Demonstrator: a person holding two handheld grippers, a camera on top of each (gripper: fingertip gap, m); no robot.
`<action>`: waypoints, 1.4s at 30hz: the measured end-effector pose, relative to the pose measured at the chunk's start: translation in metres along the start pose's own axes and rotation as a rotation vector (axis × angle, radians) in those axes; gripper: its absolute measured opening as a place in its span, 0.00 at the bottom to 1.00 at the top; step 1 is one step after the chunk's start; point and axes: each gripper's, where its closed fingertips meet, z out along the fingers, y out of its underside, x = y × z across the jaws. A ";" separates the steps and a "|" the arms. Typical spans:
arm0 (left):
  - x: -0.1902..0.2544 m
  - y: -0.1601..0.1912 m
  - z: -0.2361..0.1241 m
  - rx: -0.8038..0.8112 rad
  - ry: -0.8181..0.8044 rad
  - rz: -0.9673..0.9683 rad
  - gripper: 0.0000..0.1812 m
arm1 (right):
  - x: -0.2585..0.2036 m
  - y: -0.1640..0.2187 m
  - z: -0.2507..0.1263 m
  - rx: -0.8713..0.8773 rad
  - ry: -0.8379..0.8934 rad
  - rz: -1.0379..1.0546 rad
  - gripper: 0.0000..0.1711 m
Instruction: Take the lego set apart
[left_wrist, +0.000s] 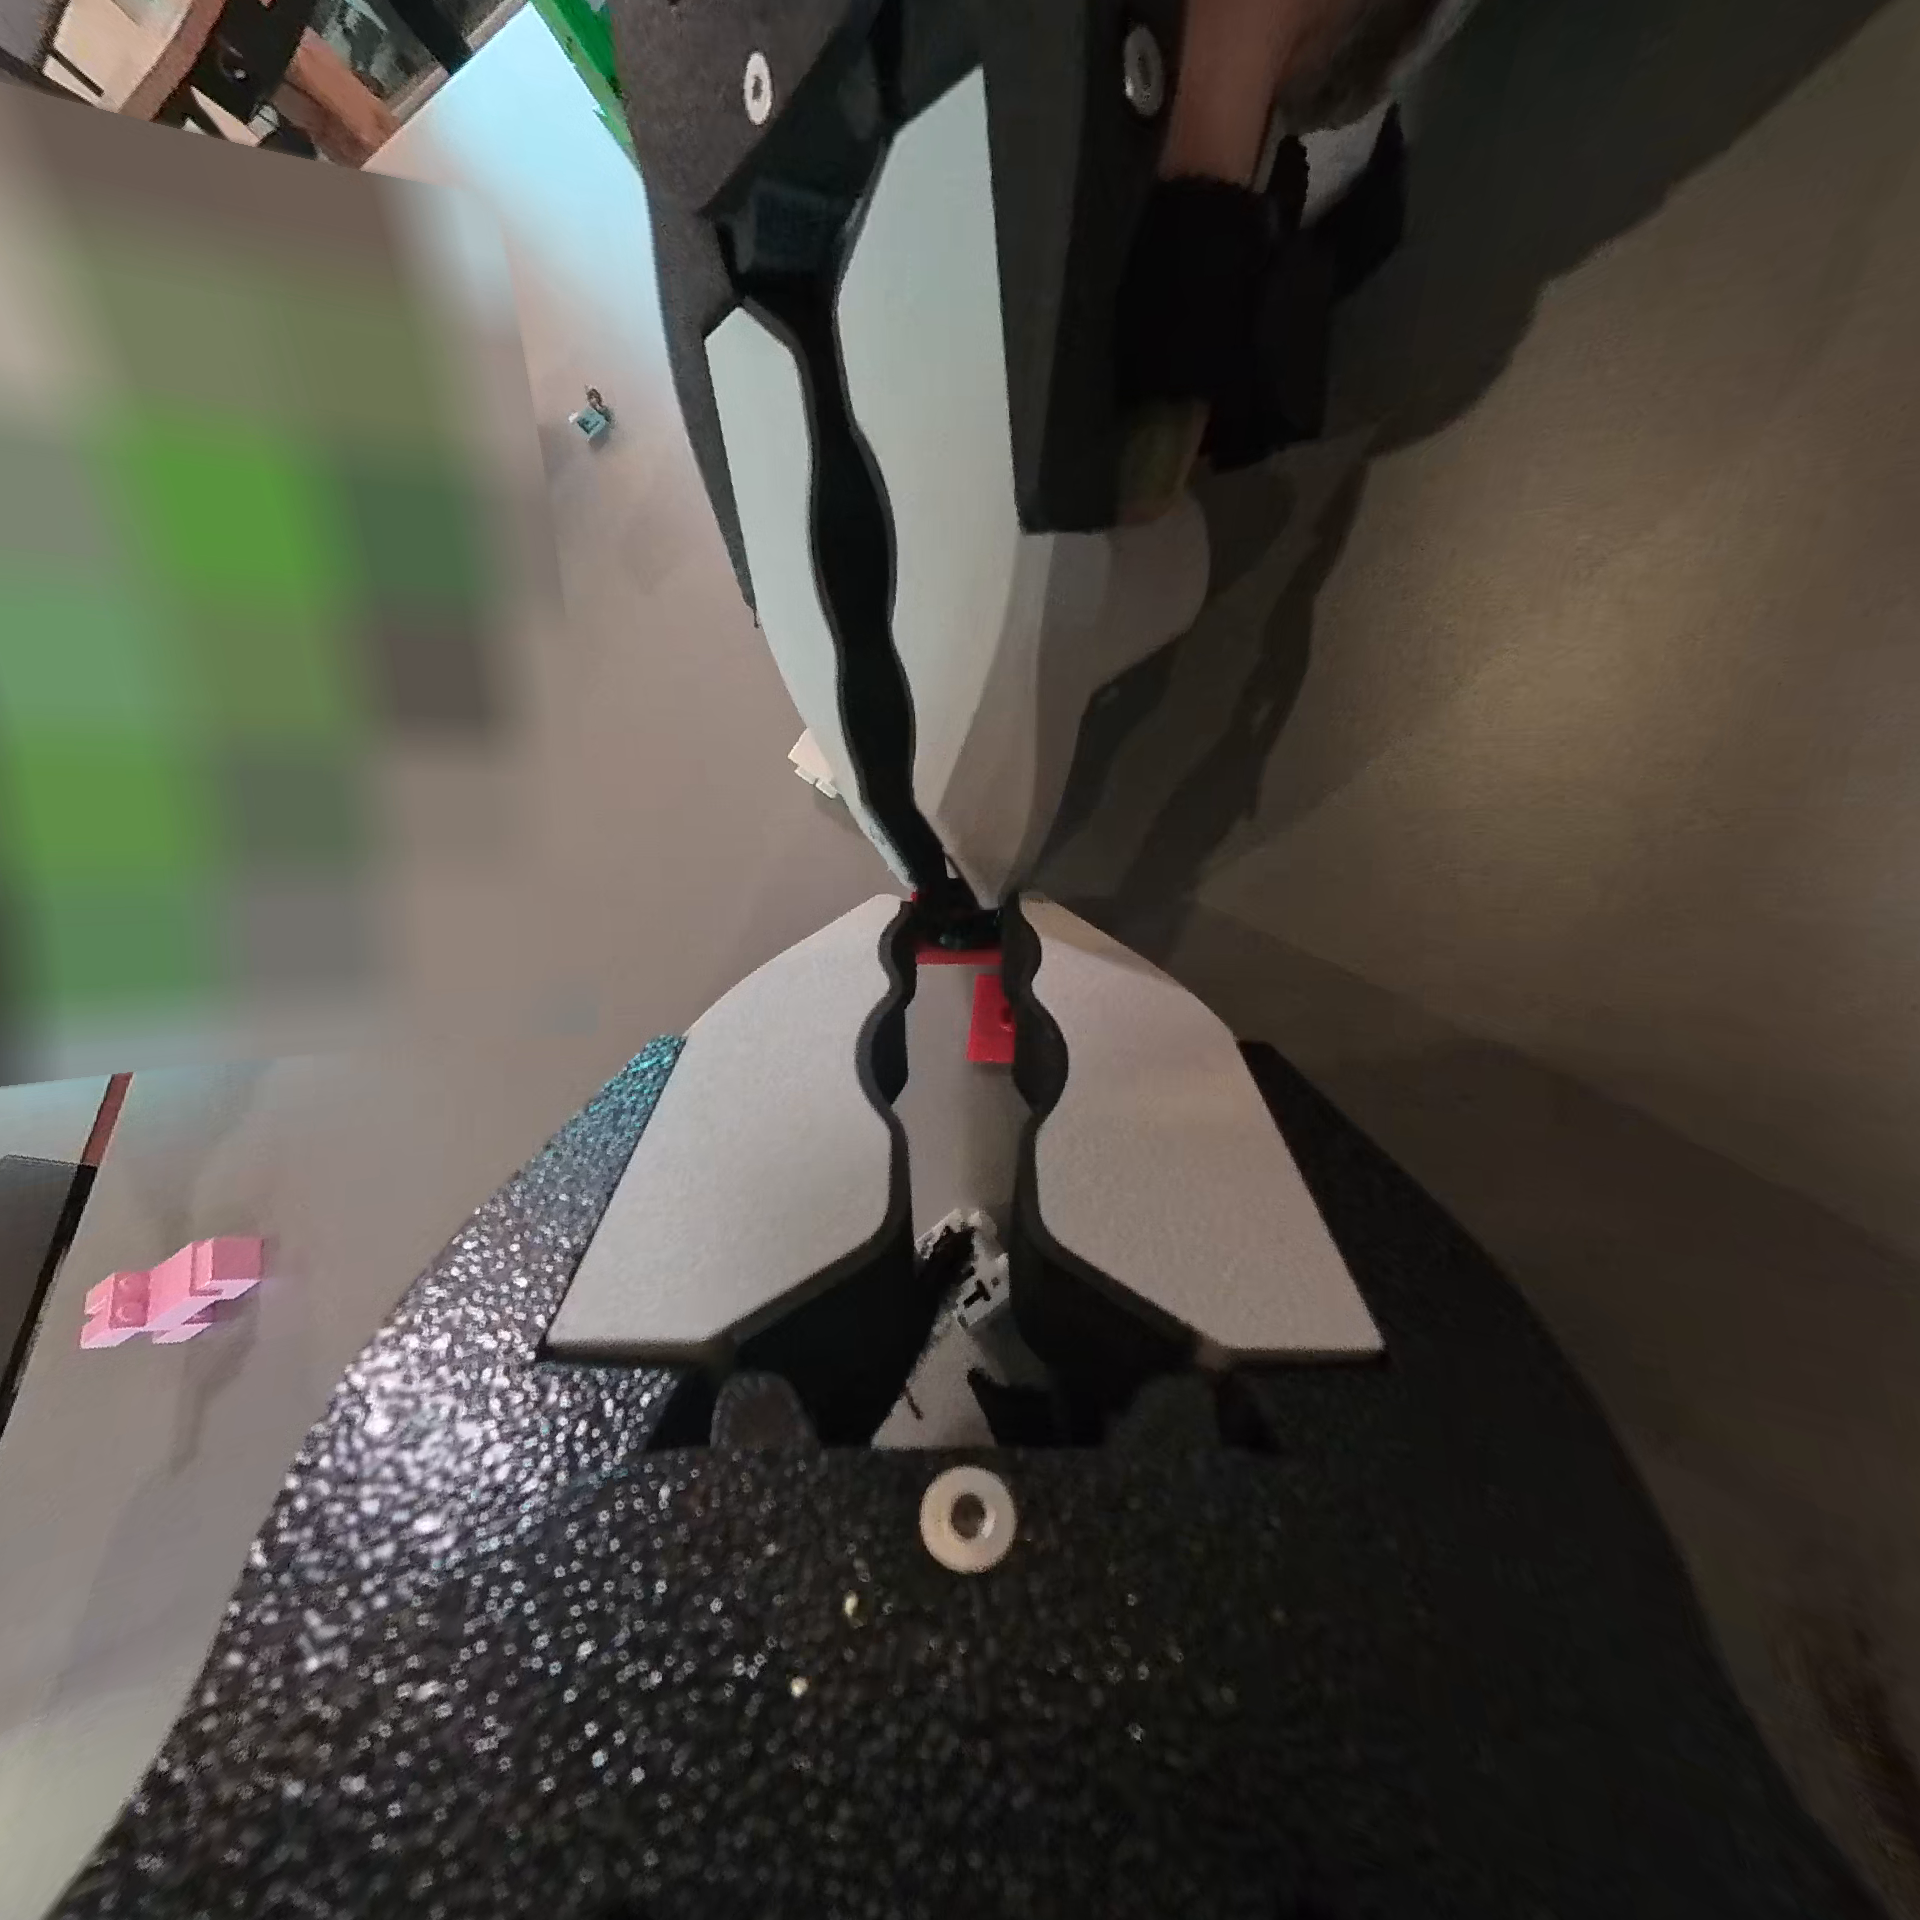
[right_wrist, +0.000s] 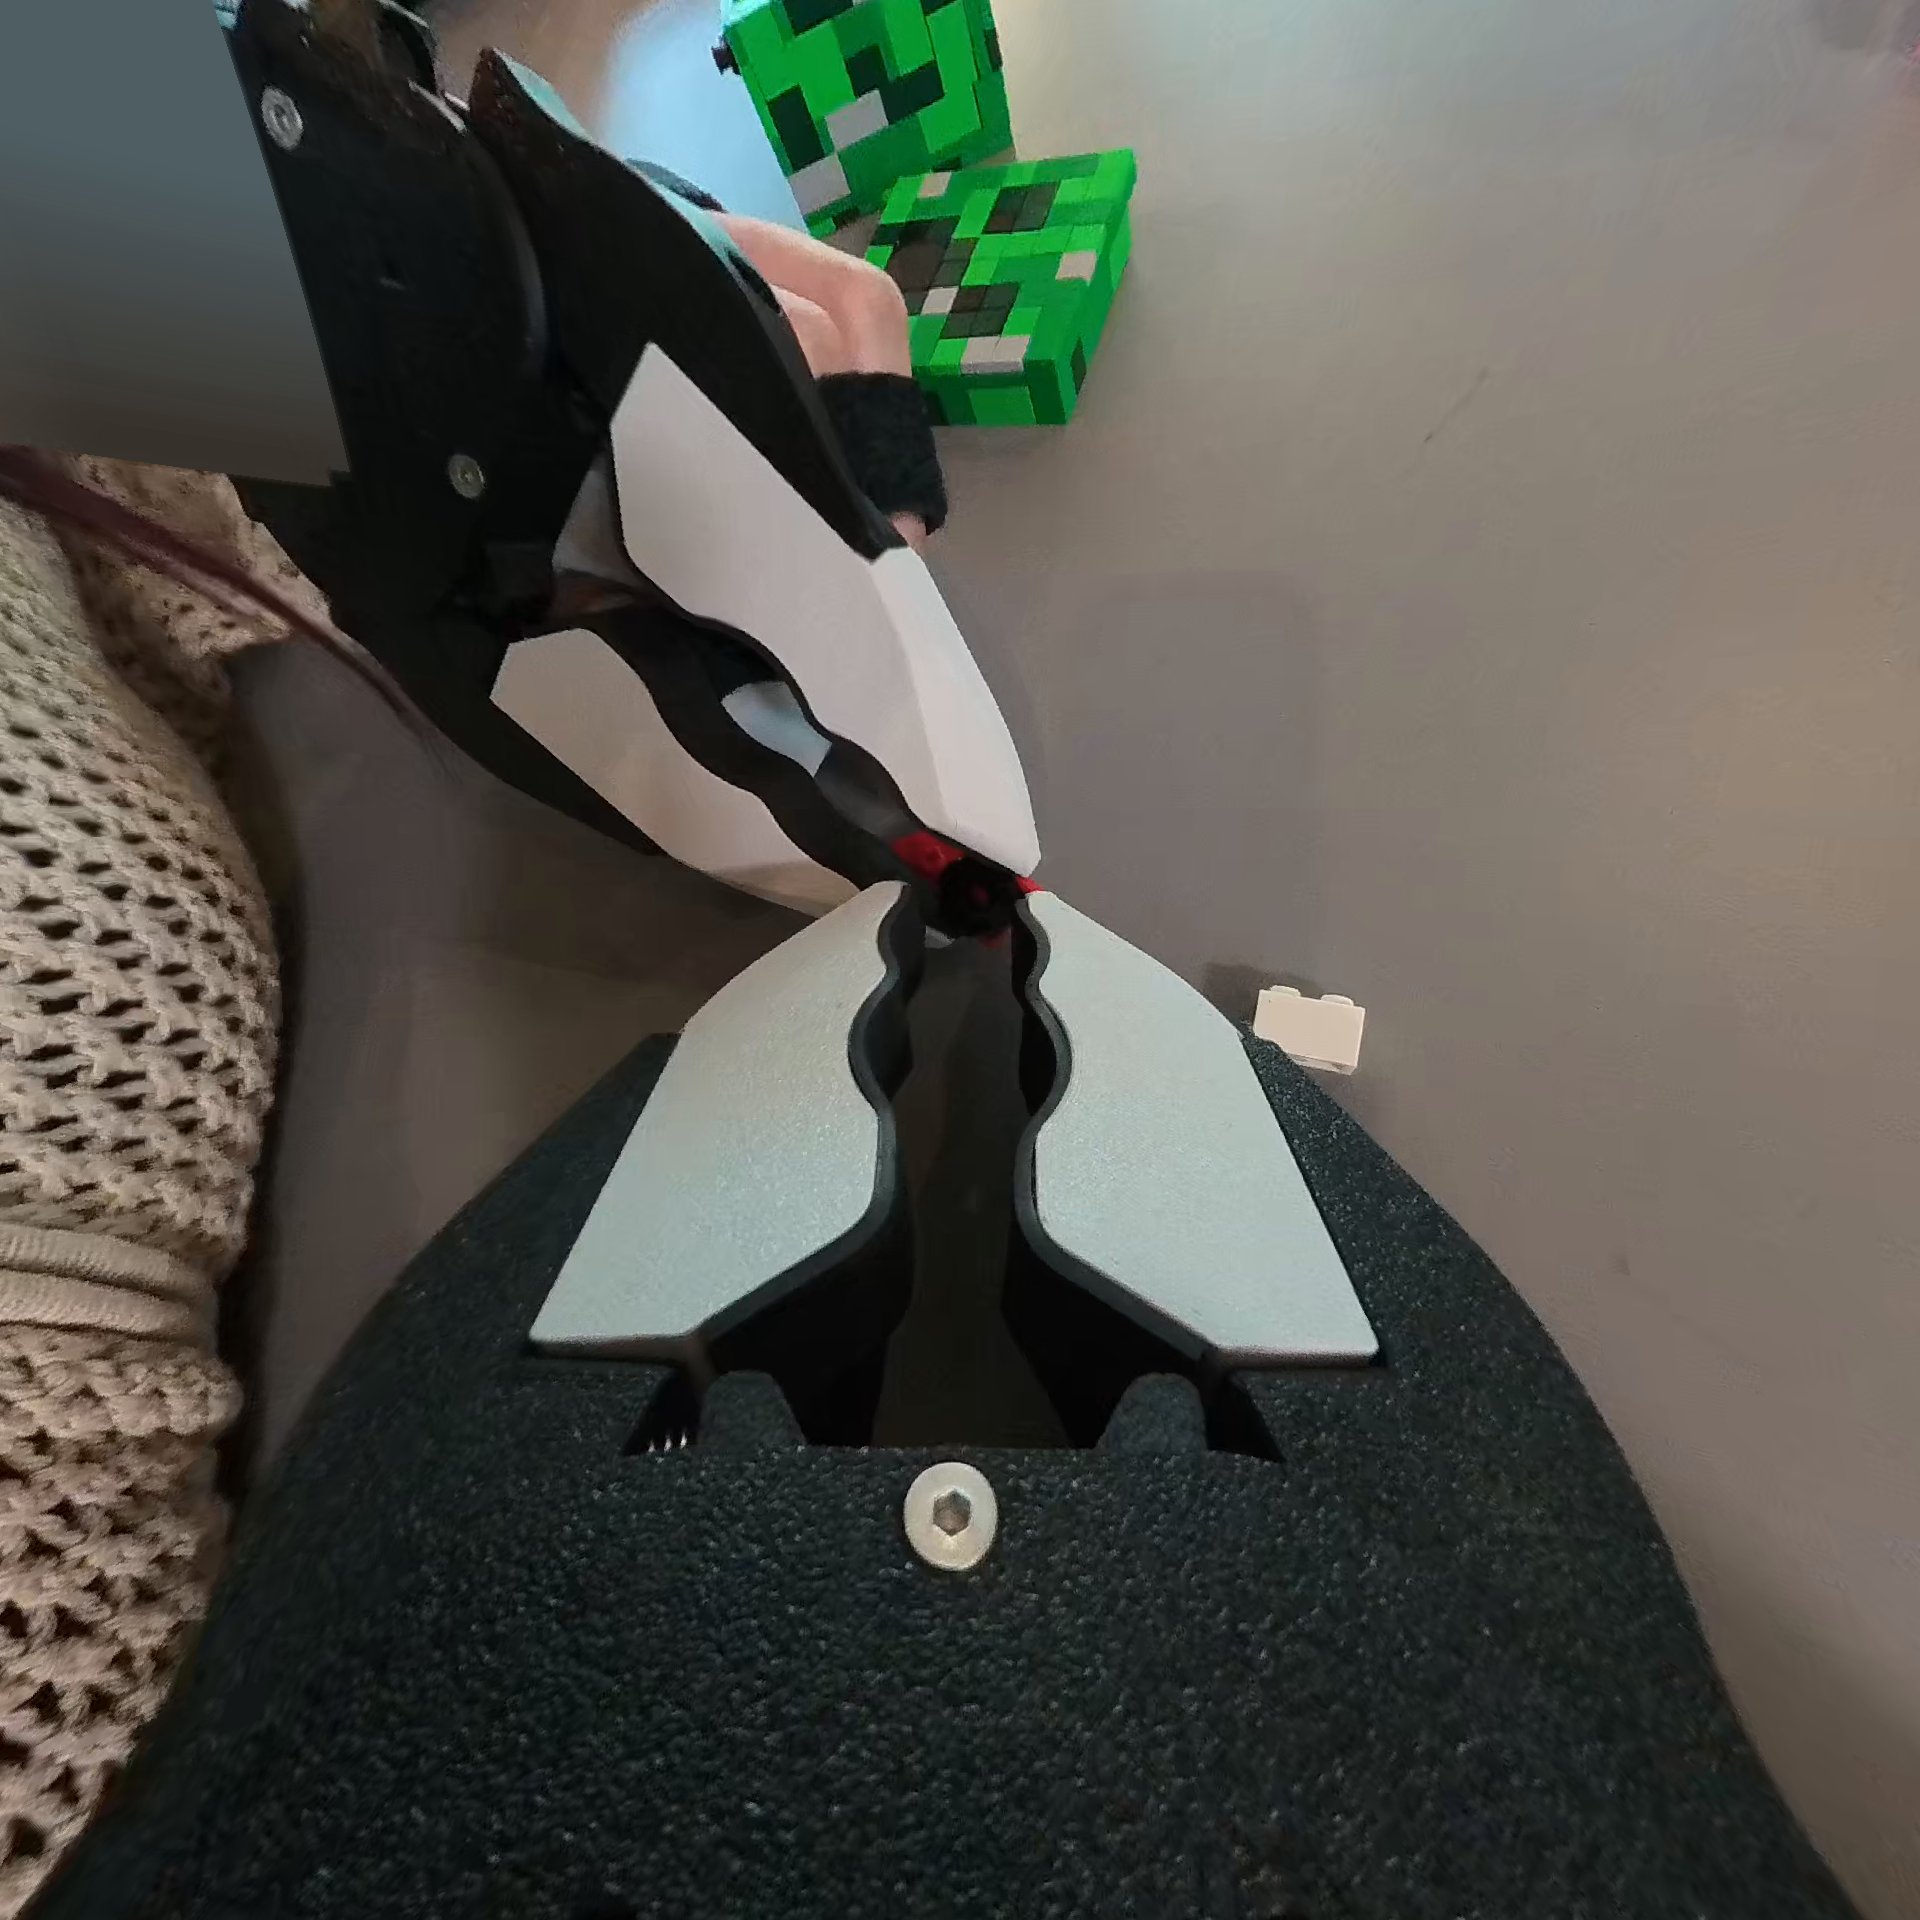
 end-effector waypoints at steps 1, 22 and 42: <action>0.001 0.000 0.001 -0.009 0.002 0.009 0.08 | 0.000 0.001 0.001 -0.008 0.012 -0.010 0.09; 0.002 -0.004 0.003 0.009 0.005 0.004 0.08 | -0.014 -0.003 0.002 0.026 -0.170 0.084 0.00; -0.024 -0.039 -0.026 0.325 -0.202 0.020 0.08 | -0.007 -0.014 -0.025 0.174 -0.268 0.124 0.13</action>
